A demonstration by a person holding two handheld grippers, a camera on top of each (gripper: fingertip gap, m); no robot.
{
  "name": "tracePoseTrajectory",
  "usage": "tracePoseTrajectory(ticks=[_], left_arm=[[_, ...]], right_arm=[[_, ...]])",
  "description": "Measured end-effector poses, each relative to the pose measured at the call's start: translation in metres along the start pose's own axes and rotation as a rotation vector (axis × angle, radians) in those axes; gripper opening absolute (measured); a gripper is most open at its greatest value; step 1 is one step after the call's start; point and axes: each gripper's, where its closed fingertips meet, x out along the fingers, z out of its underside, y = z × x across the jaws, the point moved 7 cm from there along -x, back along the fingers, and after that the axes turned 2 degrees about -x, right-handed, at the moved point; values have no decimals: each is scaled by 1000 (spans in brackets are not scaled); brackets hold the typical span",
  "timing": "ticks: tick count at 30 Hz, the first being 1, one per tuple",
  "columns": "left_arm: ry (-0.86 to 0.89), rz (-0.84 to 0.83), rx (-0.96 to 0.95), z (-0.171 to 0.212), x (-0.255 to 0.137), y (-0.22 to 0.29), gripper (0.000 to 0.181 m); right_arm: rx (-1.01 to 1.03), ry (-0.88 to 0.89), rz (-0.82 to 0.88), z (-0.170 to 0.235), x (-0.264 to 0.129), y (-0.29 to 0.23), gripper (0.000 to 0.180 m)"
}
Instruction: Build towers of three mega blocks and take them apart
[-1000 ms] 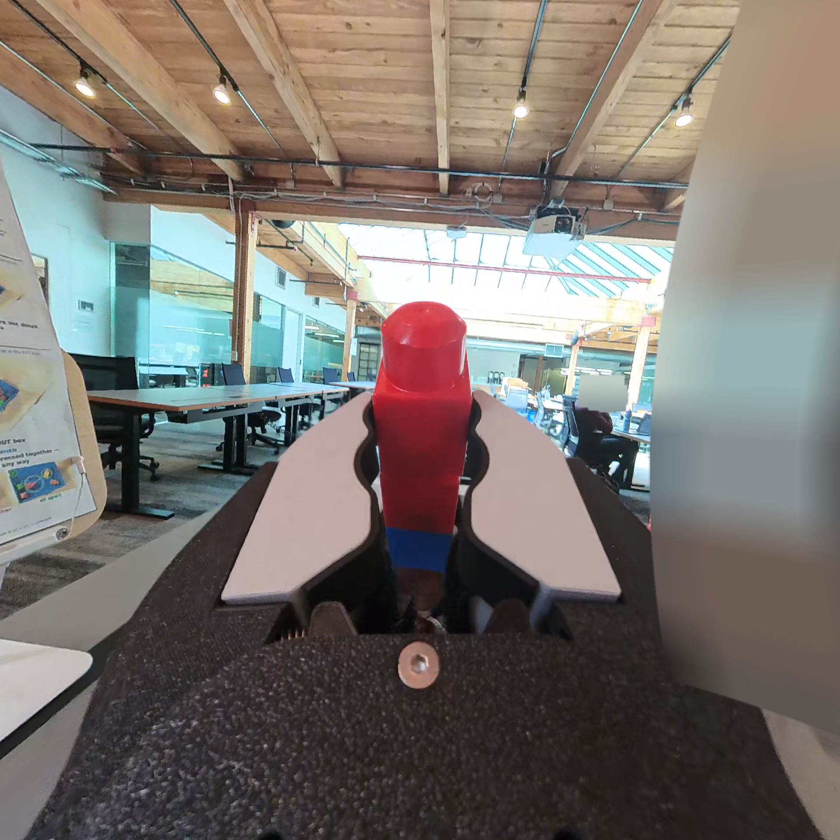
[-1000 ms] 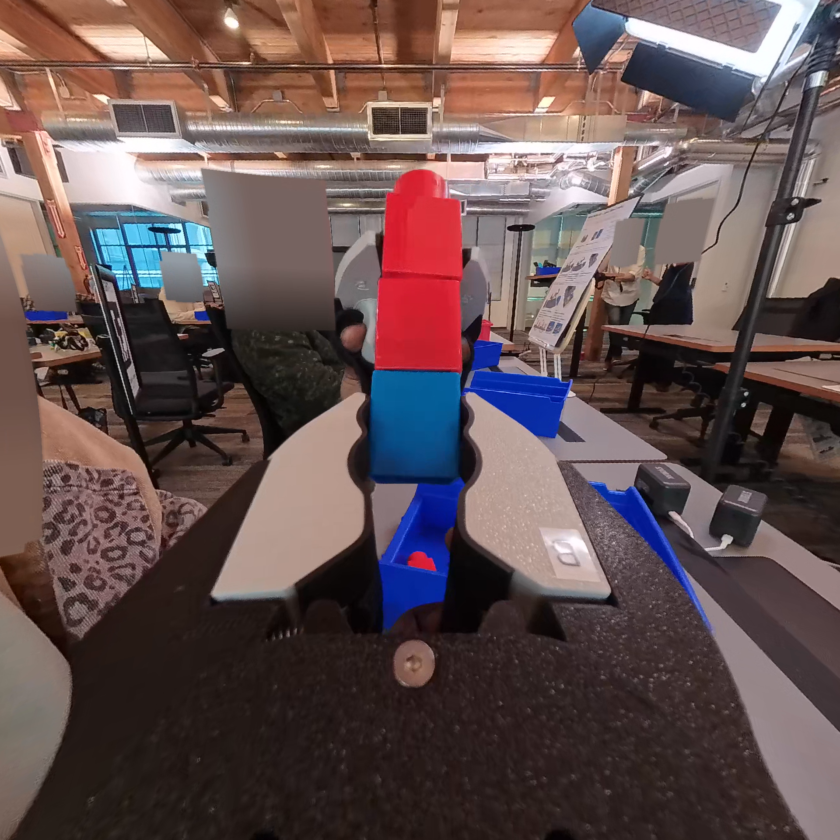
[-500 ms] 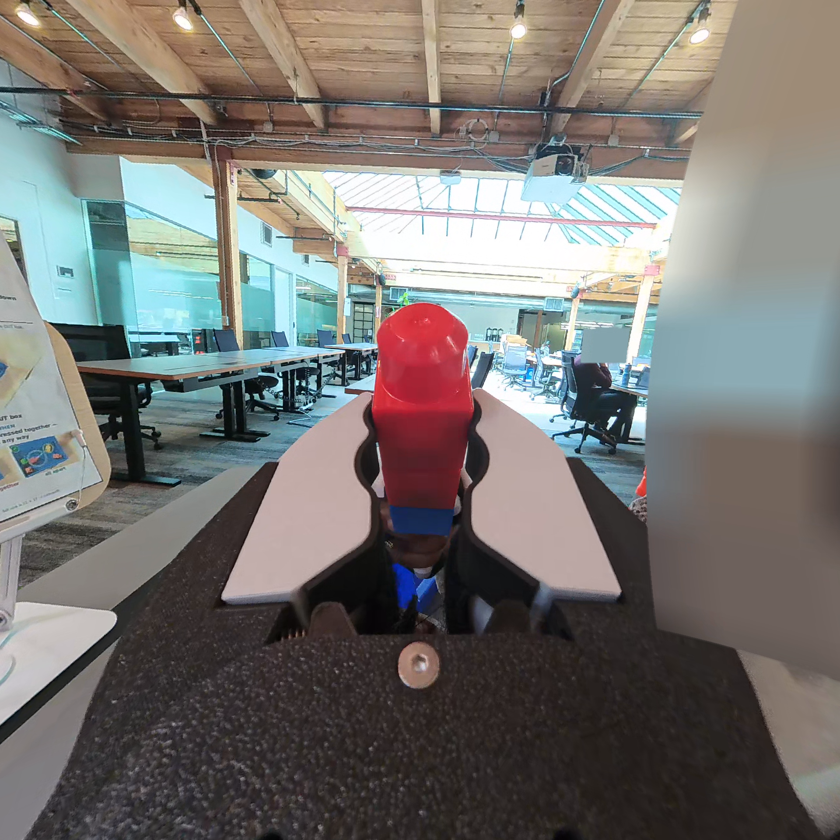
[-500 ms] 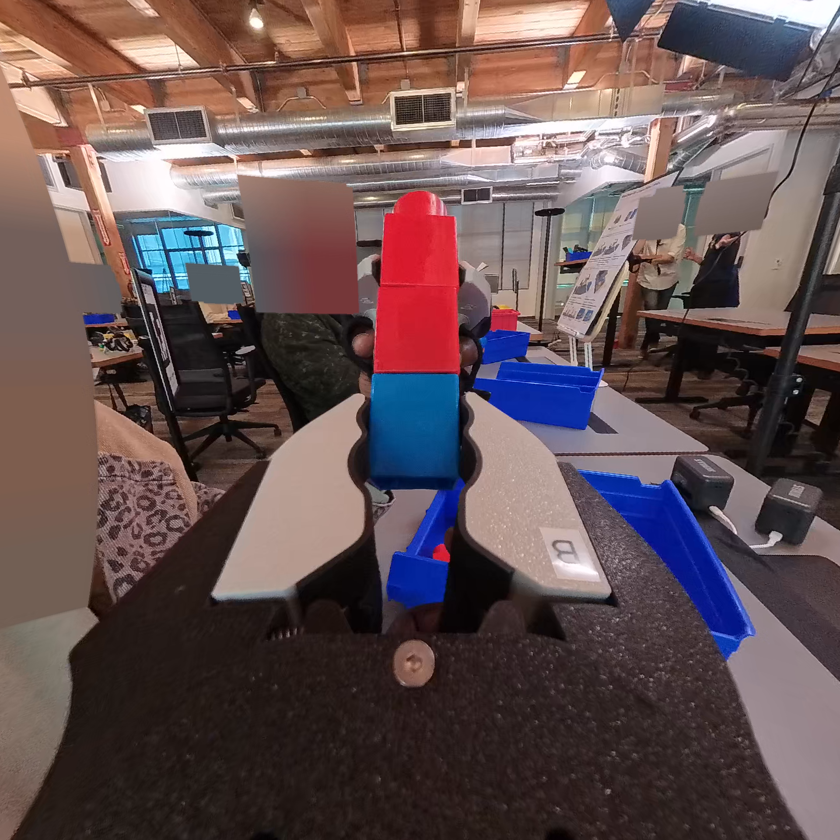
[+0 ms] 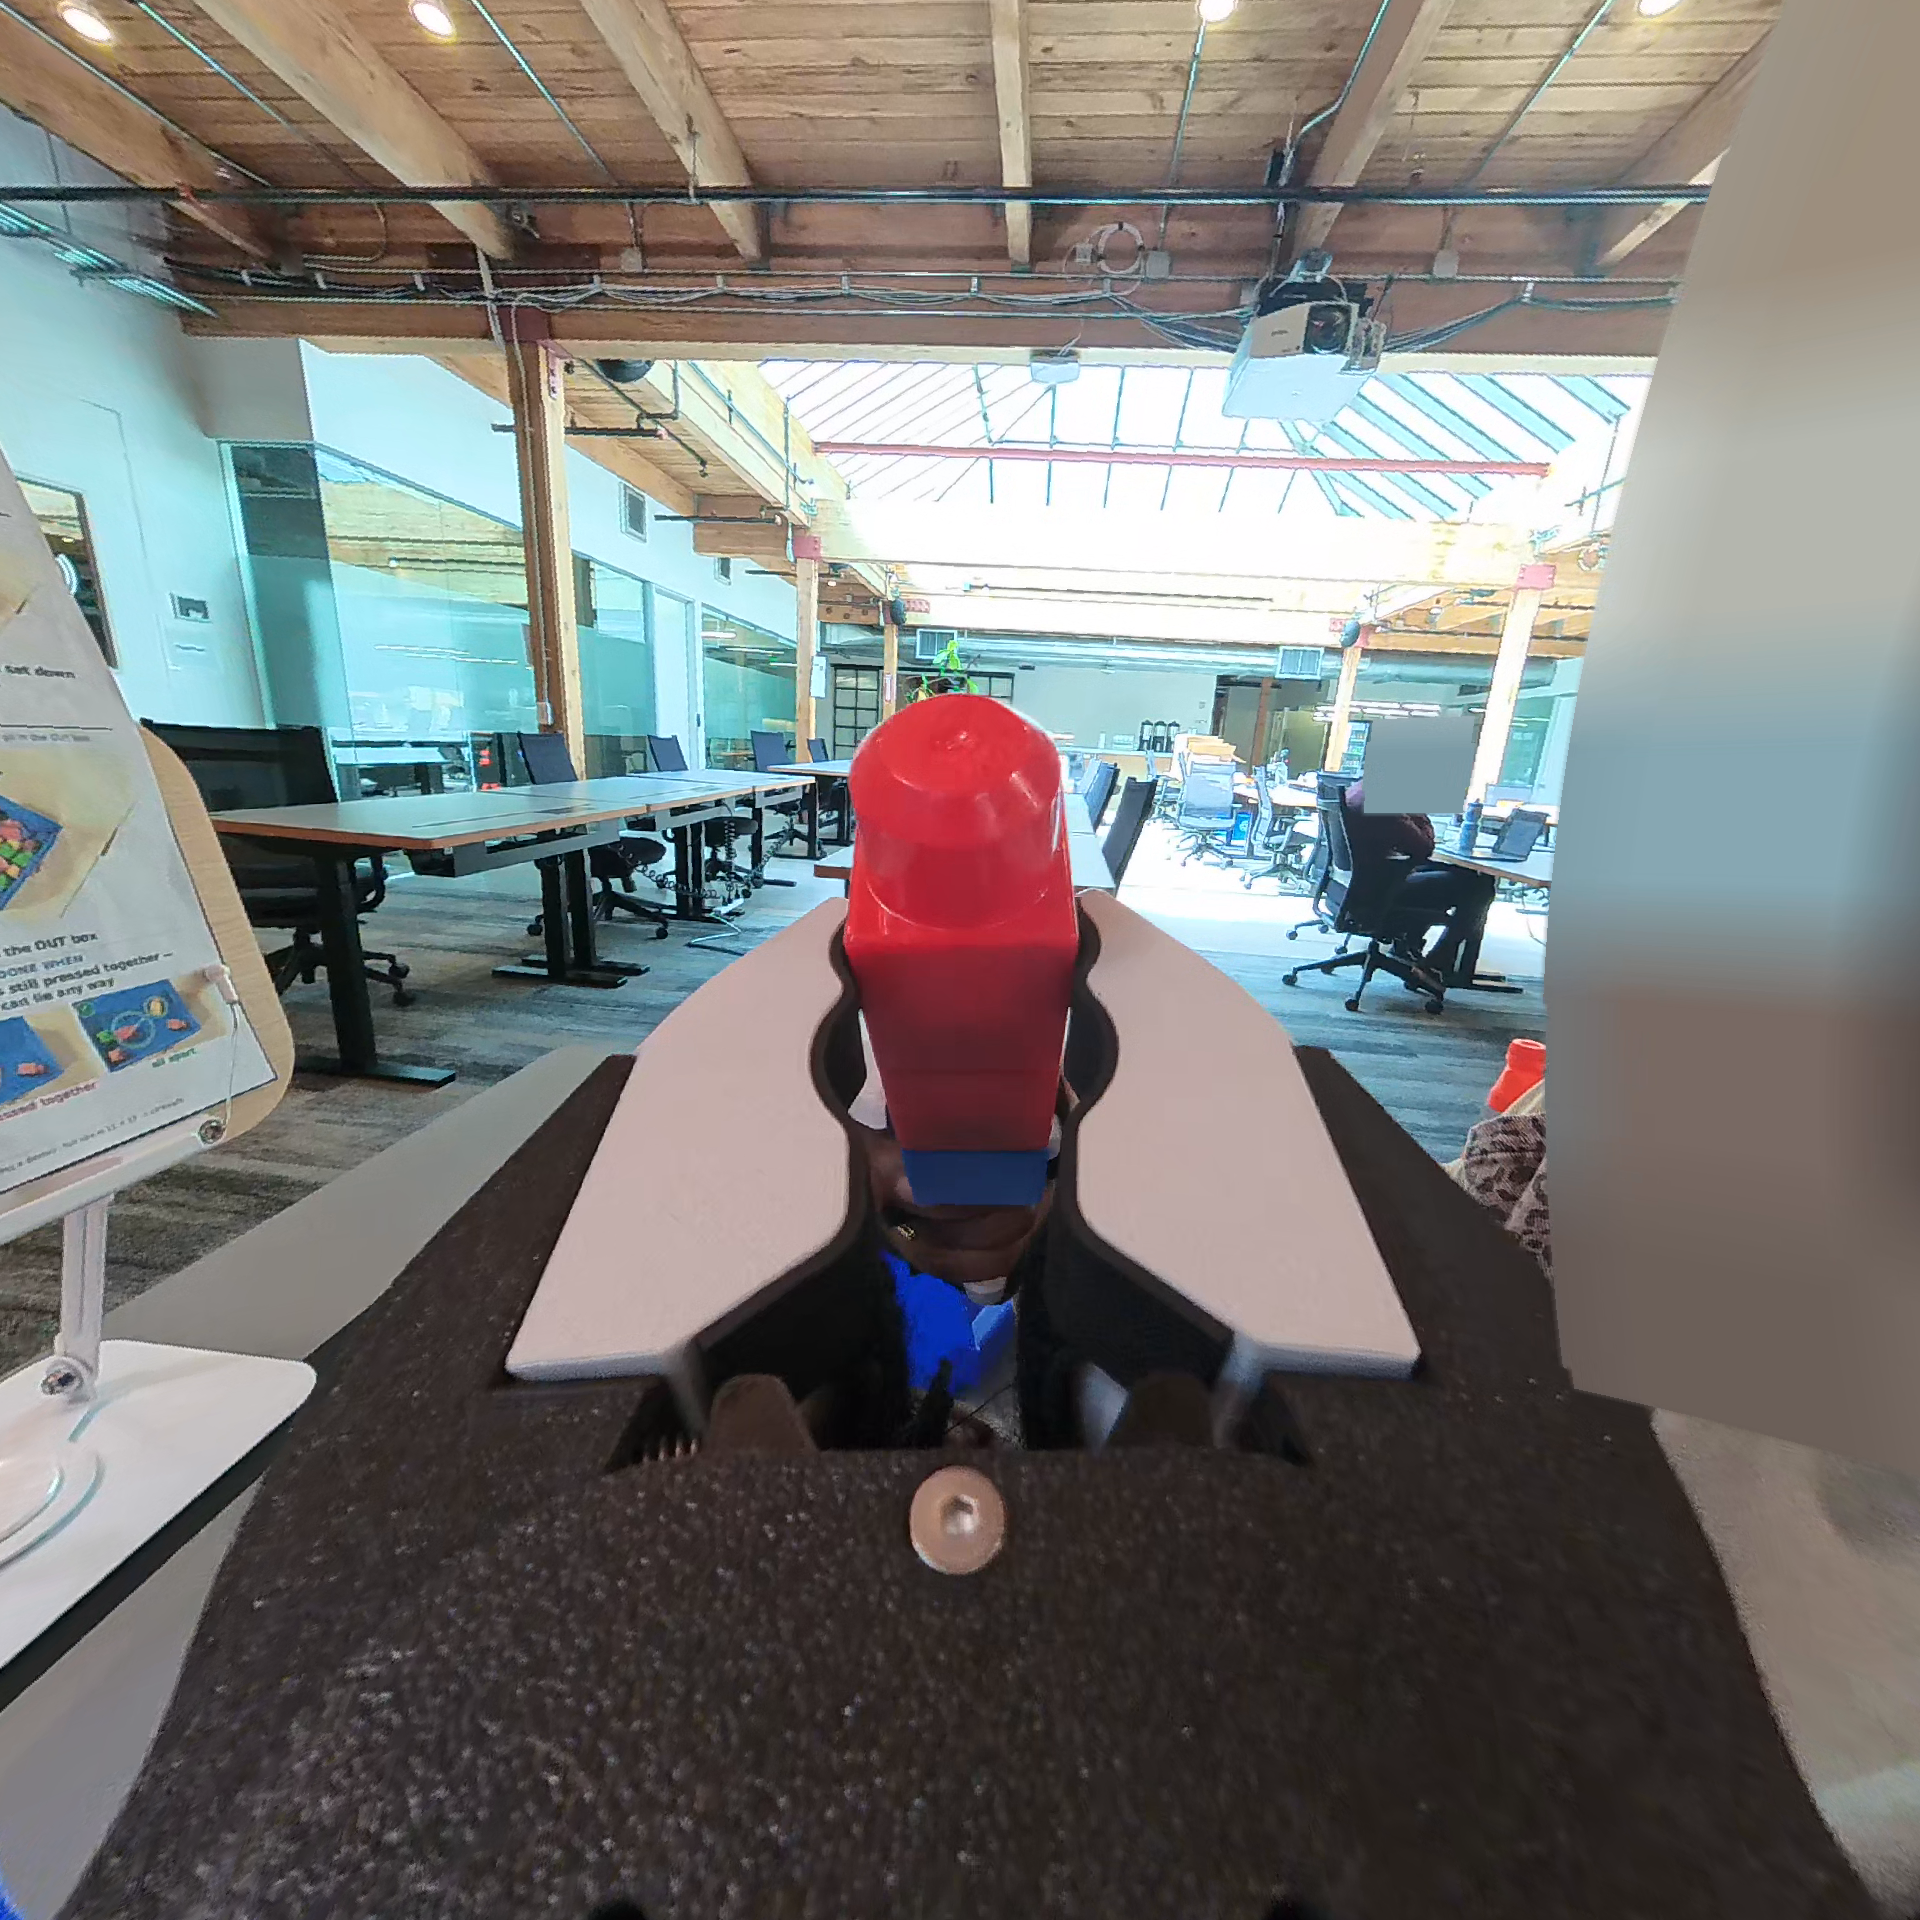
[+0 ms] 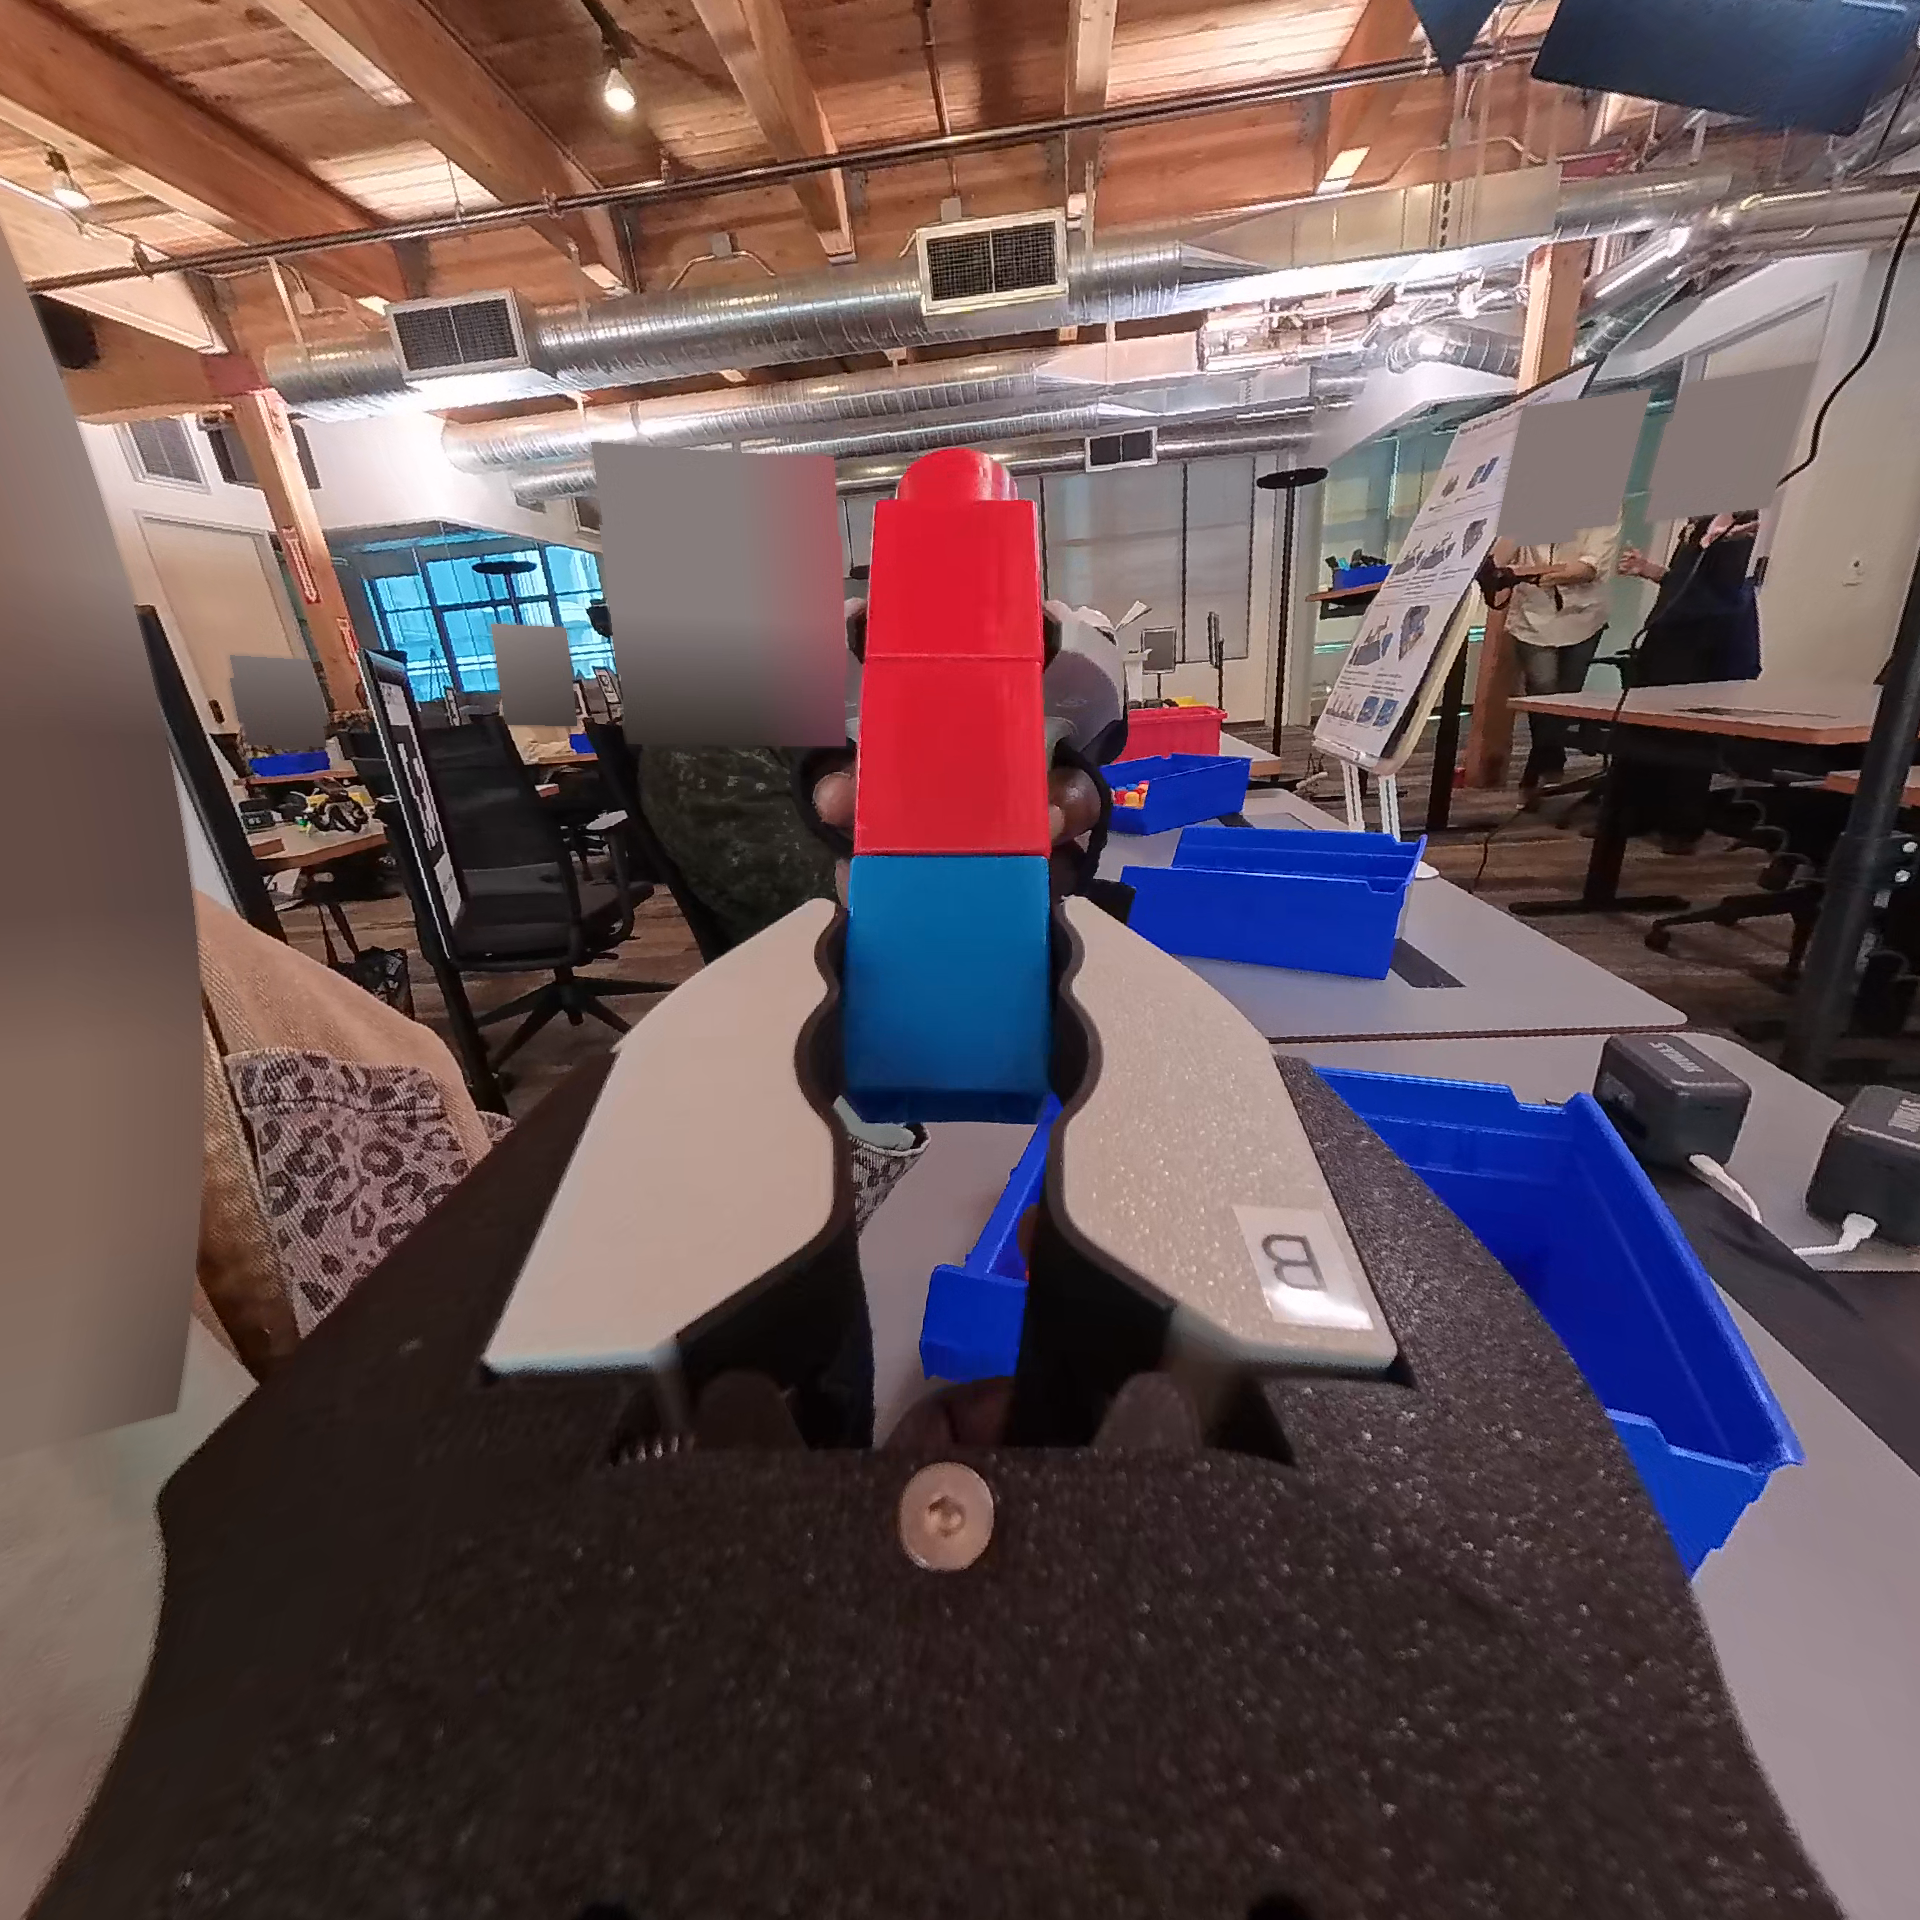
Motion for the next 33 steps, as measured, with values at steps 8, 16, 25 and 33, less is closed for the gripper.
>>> tracePoseTrajectory(ticks=[8,16,25,33], left_arm=[[48,0,84,-5,1,6,38],[69,-52,108,-1,12,-1,61],[61,15,20,11,37,-3,37],[69,-27,-72,14,33,-16,36]], right_arm=[[-30,26,0,-3,5,-4,35],[-25,171,21,-16,-2,-5,35],[20,174,39,-12,1,0,36],[-43,93,127,-9,-8,8,37]])
